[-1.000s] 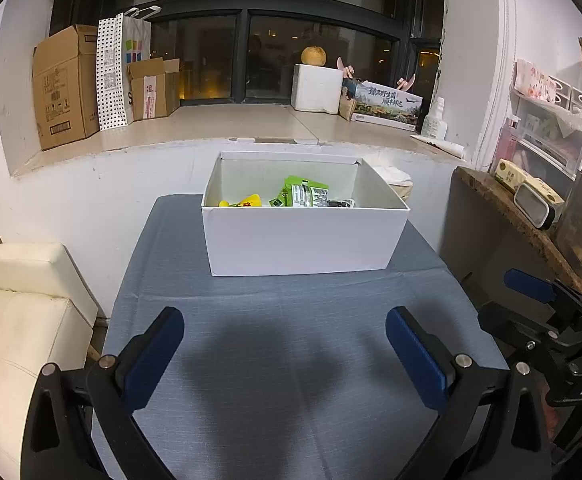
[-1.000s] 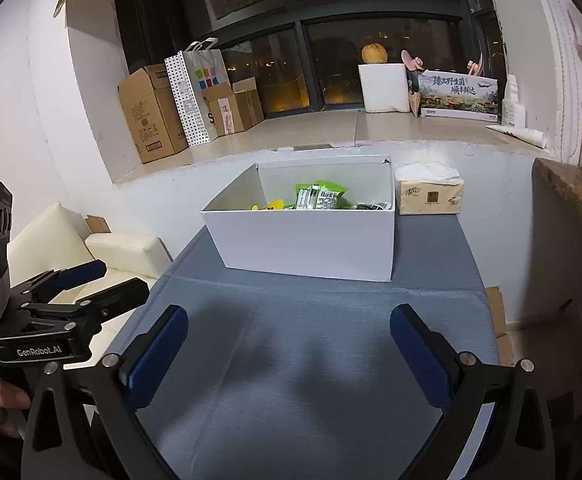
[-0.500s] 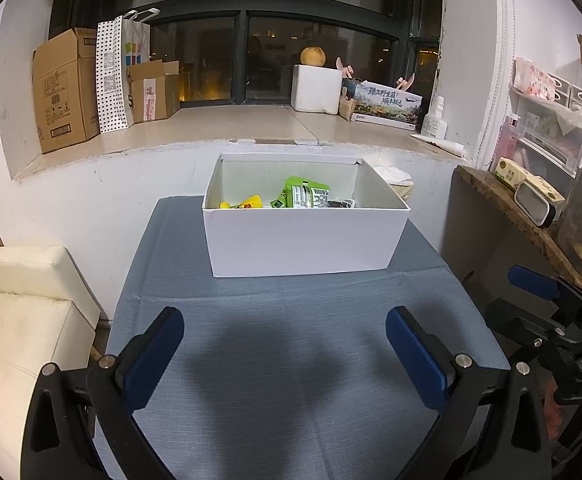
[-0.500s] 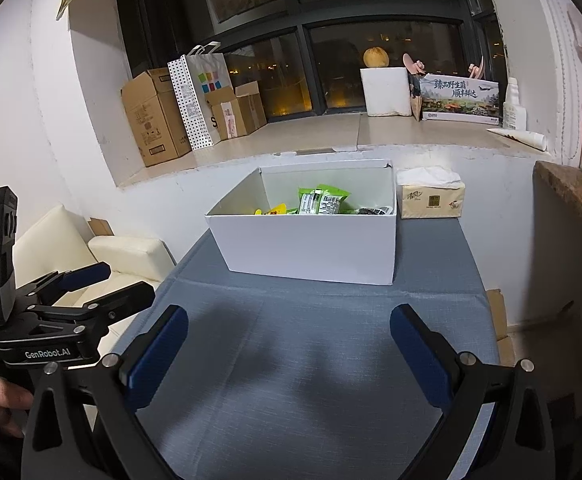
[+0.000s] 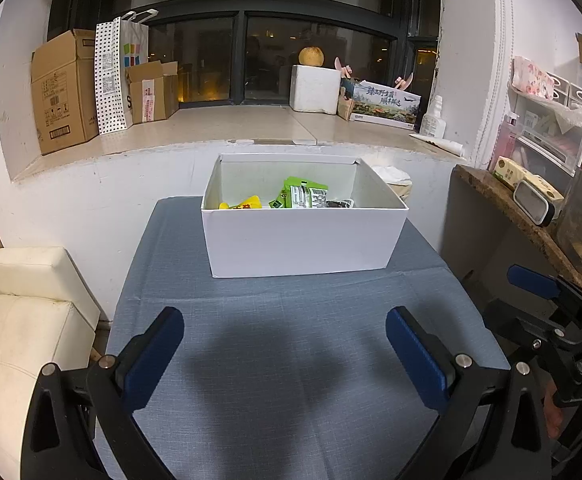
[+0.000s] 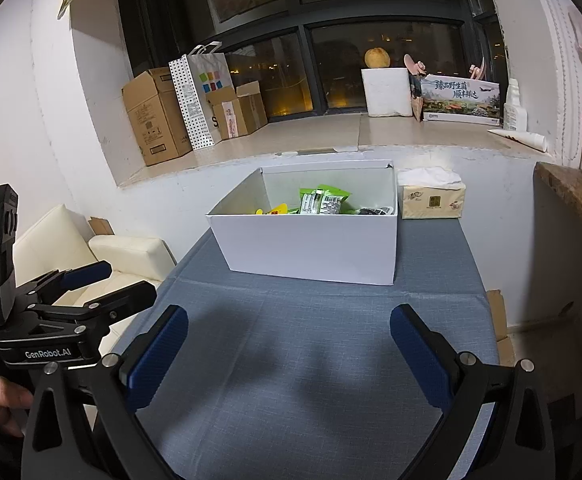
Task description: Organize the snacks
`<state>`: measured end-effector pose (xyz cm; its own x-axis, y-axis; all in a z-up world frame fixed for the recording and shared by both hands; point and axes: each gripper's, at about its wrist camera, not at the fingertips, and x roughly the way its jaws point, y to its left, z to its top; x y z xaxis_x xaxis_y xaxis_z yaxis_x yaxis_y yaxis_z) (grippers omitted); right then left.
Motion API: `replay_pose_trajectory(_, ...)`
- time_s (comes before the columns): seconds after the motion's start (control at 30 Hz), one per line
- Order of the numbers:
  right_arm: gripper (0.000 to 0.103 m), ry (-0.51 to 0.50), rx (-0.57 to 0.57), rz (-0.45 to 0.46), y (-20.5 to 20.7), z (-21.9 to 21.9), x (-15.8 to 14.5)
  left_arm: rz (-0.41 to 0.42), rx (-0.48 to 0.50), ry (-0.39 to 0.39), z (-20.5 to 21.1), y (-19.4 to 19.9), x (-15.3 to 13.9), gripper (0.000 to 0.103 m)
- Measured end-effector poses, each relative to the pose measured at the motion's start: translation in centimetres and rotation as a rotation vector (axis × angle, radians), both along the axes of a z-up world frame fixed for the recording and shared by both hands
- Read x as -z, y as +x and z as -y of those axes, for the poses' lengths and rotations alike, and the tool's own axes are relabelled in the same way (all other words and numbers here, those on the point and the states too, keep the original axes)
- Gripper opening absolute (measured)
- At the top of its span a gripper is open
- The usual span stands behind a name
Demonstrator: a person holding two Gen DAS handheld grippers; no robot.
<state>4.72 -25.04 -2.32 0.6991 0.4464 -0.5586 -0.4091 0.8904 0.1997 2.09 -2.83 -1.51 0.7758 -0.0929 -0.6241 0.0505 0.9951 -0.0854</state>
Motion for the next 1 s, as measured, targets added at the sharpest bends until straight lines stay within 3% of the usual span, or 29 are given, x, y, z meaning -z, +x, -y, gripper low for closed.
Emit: replay_pose_trajectory(1.0,0.103,-0.004,-0.007,0.000,-0.14,-0.34,-0.03,0.005,0.009,0.002,0.02,-0.12,-0.12,0.103)
